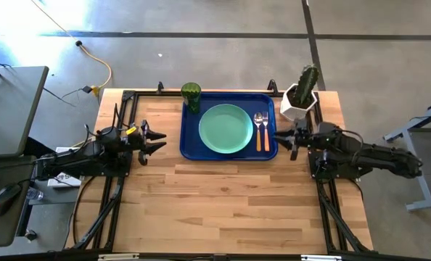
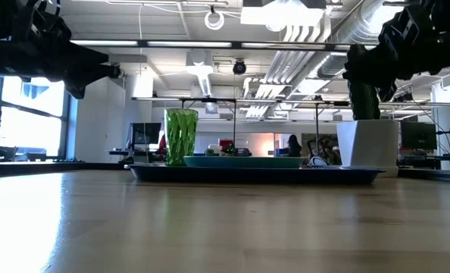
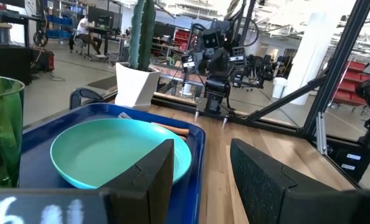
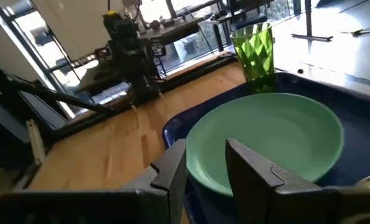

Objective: Pick and place plate/cup/fork/spoon on tray
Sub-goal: Return to Home Position

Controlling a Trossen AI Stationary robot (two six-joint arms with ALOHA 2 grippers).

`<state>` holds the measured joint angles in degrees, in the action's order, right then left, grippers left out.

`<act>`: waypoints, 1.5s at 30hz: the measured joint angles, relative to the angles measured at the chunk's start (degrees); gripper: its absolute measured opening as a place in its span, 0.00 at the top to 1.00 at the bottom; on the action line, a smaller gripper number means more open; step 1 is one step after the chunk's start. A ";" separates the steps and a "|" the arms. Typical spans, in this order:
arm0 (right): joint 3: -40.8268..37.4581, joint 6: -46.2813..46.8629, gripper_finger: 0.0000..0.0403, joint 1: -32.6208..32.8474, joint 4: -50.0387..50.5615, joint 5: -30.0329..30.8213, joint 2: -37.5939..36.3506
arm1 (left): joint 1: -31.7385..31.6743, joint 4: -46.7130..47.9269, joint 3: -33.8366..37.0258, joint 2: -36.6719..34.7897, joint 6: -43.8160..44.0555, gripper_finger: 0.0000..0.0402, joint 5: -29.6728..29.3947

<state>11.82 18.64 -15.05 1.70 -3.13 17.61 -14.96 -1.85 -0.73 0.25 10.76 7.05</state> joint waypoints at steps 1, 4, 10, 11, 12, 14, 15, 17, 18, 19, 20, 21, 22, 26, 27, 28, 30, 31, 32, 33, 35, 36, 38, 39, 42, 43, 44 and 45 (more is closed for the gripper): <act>-1.09 0.63 0.74 0.00 -1.31 -0.42 -0.54 | 0.00 0.00 0.00 0.00 0.03 0.63 0.00; -4.38 0.88 0.74 0.11 -6.26 -1.87 -2.08 | 0.00 0.00 0.00 0.00 0.00 0.63 0.00; -9.20 2.46 0.74 0.11 -9.67 -1.99 -4.61 | 0.00 0.11 0.00 0.00 -0.04 0.63 -0.59; -9.68 3.07 0.74 0.11 -9.71 -2.00 -4.96 | 0.00 0.11 0.00 0.00 -0.13 0.63 -0.59; -10.16 3.44 0.74 0.11 -9.92 -2.02 -5.32 | 0.00 0.11 0.00 0.00 -0.44 0.63 -0.59; -11.16 3.74 0.74 0.11 -10.21 -2.02 -6.03 | 0.00 0.11 0.00 0.00 -2.05 0.63 -0.66; -11.24 3.84 0.74 0.11 -9.73 -2.00 -6.23 | 0.00 0.13 0.00 0.00 -3.21 0.63 -0.76; -11.24 3.37 0.74 0.11 -8.81 -2.00 -6.52 | 0.00 0.18 0.00 0.00 -5.22 0.63 -1.41; -11.24 2.94 0.74 0.11 -8.79 -2.01 -6.51 | 0.00 0.23 0.00 0.00 -6.11 0.63 -1.89; -11.24 2.34 0.74 0.11 -8.72 -2.00 -6.48 | 0.00 0.34 0.00 0.00 -6.93 0.63 -2.47; -11.24 1.96 0.74 0.11 -8.63 -2.00 -6.48 | 0.00 0.46 0.00 0.00 -7.81 0.63 -2.82; -11.24 1.84 0.74 0.11 -8.56 -2.00 -6.48 | 0.00 0.55 0.00 0.00 -8.50 0.63 -3.08; -11.24 1.68 0.74 0.11 -8.38 -2.00 -6.48 | 0.00 0.57 0.00 0.00 -8.95 0.63 -3.14; -11.24 0.51 0.74 0.11 -7.53 -2.00 -6.48 | 0.00 0.59 0.00 0.00 -9.51 0.63 -3.30; -11.24 0.46 0.74 0.11 -7.47 -2.00 -6.45 | 0.00 0.59 0.00 0.00 -9.51 0.63 -3.30; -11.24 0.43 0.74 0.11 -7.45 -2.00 -6.45 | 0.00 0.59 0.00 0.00 -9.51 0.63 -3.30; -11.24 0.43 0.74 0.11 -6.84 -2.00 -6.45 | 0.00 0.59 0.00 0.00 -9.51 0.63 -3.30; -11.24 0.46 0.74 0.11 -6.34 -2.00 -6.45 | 0.00 0.59 0.00 0.00 -9.51 0.63 -3.30; -11.26 0.61 0.74 0.11 -6.13 -1.96 -6.43 | 0.00 0.59 0.00 0.01 -9.50 0.63 -3.30; -11.26 0.80 0.74 0.11 -6.02 -1.85 -6.45 | 0.00 0.59 0.00 0.00 -9.49 0.63 -3.30; -11.26 0.67 0.74 0.11 -5.64 -1.57 -6.45 | 0.00 0.59 0.00 0.00 -9.49 0.63 -3.30; -11.26 0.55 0.74 0.11 -5.47 -1.56 -6.43 | 0.00 0.59 0.00 0.00 -9.49 0.63 -3.30; -11.26 0.68 0.74 0.11 -5.39 -1.56 -6.45 | 0.00 0.59 0.00 0.00 -9.49 0.63 -3.30; -11.26 0.82 0.74 0.11 -5.28 -1.57 -6.43 | 0.00 0.59 0.00 0.00 -9.49 0.63 -3.30; -11.26 0.53 0.74 0.11 -5.25 -1.56 -6.43 | 0.00 0.59 0.00 0.00 -9.47 0.63 -3.30; -11.26 0.57 0.74 0.11 -5.25 -1.56 -6.43 | 0.00 0.59 0.00 0.00 -9.46 0.63 -3.30; -11.26 0.79 0.74 0.11 -5.25 -1.56 -6.43 | 0.00 0.59 0.00 0.00 -9.46 0.63 -3.30; -11.26 0.83 0.74 0.11 -5.25 -1.56 -6.43 | 0.01 0.59 0.00 0.00 -9.46 0.63 -3.30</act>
<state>0.56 19.47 -14.94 -3.55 -4.69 11.18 -14.95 -1.26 -0.73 0.25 1.30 3.75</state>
